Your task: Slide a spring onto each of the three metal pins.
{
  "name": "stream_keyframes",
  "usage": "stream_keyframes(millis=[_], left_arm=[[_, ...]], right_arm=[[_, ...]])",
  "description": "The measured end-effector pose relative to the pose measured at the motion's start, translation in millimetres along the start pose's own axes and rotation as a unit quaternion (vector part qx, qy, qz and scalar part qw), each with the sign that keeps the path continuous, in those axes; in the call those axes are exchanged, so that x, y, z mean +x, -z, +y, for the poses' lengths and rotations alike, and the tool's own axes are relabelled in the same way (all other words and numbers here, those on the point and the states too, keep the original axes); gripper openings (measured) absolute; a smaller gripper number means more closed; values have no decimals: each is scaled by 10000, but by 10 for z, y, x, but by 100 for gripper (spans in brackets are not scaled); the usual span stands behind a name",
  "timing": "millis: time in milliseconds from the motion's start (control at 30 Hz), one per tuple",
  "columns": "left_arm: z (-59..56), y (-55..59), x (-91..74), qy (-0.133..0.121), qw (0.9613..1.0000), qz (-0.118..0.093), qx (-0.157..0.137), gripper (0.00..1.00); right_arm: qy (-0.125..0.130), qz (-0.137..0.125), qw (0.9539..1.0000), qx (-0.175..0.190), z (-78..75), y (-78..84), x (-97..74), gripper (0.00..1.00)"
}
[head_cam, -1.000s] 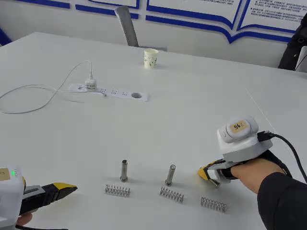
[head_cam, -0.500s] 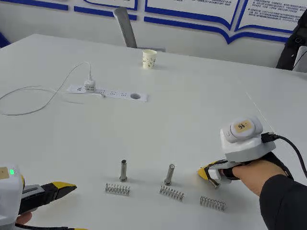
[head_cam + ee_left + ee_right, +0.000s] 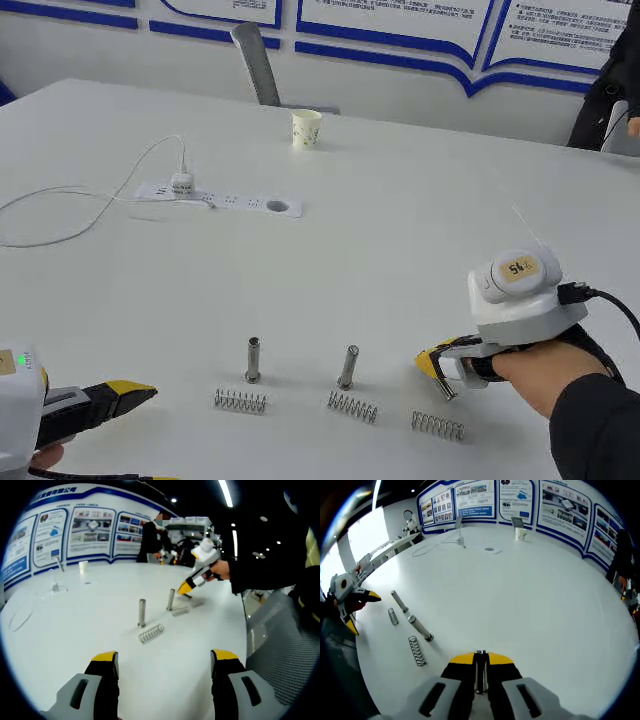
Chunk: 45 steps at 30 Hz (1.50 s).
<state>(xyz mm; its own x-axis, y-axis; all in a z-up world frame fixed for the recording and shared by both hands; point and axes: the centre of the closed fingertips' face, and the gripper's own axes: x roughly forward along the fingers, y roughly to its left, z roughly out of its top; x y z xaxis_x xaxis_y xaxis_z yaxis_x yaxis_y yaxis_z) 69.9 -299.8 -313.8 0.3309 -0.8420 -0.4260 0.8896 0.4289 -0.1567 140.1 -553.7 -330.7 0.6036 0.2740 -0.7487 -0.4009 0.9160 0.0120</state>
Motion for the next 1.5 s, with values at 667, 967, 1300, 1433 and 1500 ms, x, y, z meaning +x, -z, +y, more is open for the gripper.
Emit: stream_keyframes(millis=[667,967,1300,1433,1500], left_arm=[[-16,-48,-16,1,10000,-22,73,76],[-31,-71,-27,3,9999,-27,114,76],[-32,-94,-48,-17,9999,-41,138,76],[-38,-94,-42,-9,9999,-32,150,76],[-42,-94,-39,-4,9999,-27,156,76]], right_arm=[[85,-159,9998,-120,9,-32,-147,9],[93,-238,9995,-170,32,-61,-209,8],[91,-229,9996,-153,29,-43,-212,8],[91,-264,9995,-164,32,-59,-229,8],[96,-287,9994,-167,32,-63,-240,8]])
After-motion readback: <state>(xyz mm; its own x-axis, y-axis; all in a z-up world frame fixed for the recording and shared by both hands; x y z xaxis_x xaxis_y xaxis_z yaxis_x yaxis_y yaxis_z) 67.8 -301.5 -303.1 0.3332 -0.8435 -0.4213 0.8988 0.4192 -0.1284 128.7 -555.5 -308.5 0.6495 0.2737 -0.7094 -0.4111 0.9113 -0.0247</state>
